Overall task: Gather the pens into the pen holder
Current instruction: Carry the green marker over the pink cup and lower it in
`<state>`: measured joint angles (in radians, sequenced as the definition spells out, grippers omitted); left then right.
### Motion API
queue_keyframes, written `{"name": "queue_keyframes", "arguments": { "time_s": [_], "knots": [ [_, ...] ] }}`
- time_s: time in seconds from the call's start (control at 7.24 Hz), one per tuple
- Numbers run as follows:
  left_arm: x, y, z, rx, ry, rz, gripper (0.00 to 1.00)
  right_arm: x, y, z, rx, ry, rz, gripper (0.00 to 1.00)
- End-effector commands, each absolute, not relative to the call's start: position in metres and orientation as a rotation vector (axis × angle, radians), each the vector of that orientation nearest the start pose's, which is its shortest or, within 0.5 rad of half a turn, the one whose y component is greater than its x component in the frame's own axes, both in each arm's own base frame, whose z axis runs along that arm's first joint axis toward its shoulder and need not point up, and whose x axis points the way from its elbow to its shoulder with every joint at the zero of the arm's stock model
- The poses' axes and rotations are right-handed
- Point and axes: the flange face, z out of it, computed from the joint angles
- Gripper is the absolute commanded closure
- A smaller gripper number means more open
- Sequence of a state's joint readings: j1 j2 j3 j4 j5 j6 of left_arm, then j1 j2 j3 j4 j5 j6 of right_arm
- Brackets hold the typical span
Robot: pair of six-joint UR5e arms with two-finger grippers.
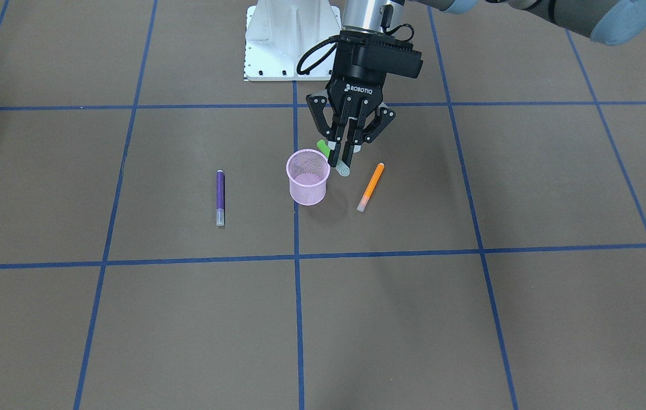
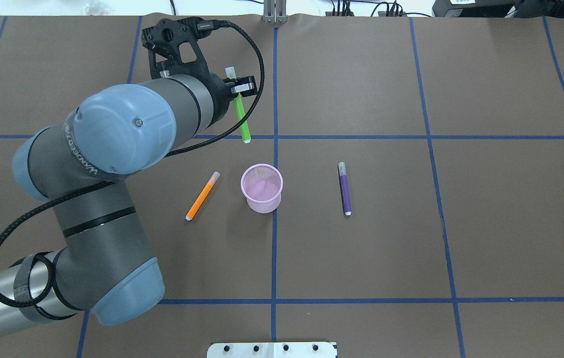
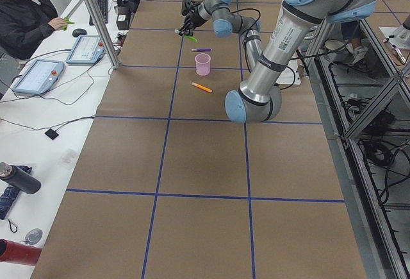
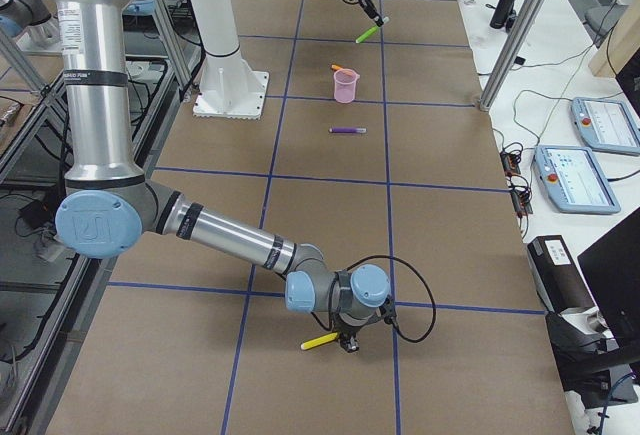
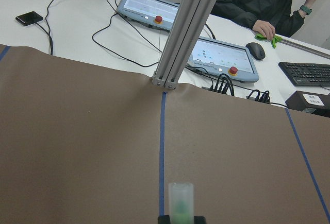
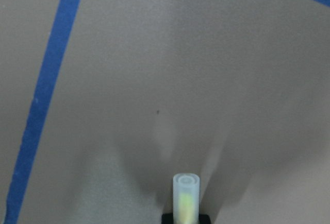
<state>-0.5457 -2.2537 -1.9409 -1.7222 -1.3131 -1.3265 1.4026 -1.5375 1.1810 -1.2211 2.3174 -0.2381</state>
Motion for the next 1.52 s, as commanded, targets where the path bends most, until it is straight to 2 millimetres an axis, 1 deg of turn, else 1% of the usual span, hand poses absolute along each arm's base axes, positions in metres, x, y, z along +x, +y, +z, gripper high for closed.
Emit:
{"name": "queue_keyframes", "arguments": {
  "time_s": [0.0, 0.14, 0.28, 0.41, 0.55, 0.69, 0.97, 1.1, 1.38],
  "knots": [
    [0.431, -0.434, 0.098, 0.663, 1.018, -0.4, 1.0, 0.014, -0.507, 0.761, 0.099, -0.836, -0.296, 1.0],
    [0.438, -0.426, 0.098, 0.685, 1.009, -0.402, 1.0, 0.027, -0.511, 0.744, 0.138, -0.874, -0.277, 1.0],
    [0.452, -0.413, 0.098, 0.709, 0.997, -0.4, 1.0, 0.04, -0.513, 0.733, 0.169, -0.894, -0.256, 1.0],
    [0.469, -0.407, 0.104, 0.734, 0.966, -0.403, 1.0, 0.044, -0.516, 0.722, 0.19, -0.892, -0.257, 1.0],
    [0.482, -0.412, 0.111, 0.753, 0.942, -0.413, 1.0, 0.046, -0.519, 0.714, 0.204, -0.89, -0.257, 1.0],
    [0.498, -0.422, 0.124, 0.78, 0.908, -0.43, 1.0, 0.047, -0.52, 0.71, 0.205, -0.894, -0.244, 1.0],
    [0.523, -0.423, 0.142, 0.814, 0.884, -0.44, 1.0, 0.05, -0.522, 0.691, 0.242, -0.891, -0.254, 1.0],
    [0.529, -0.417, 0.143, 0.814, 0.889, -0.433, 1.0, 0.051, -0.524, 0.679, 0.264, -0.89, -0.261, 1.0],
    [0.546, -0.392, 0.146, 0.821, 0.893, -0.411, 1.0, 0.055, -0.523, 0.664, 0.292, -0.887, -0.252, 1.0]
  ]
}}
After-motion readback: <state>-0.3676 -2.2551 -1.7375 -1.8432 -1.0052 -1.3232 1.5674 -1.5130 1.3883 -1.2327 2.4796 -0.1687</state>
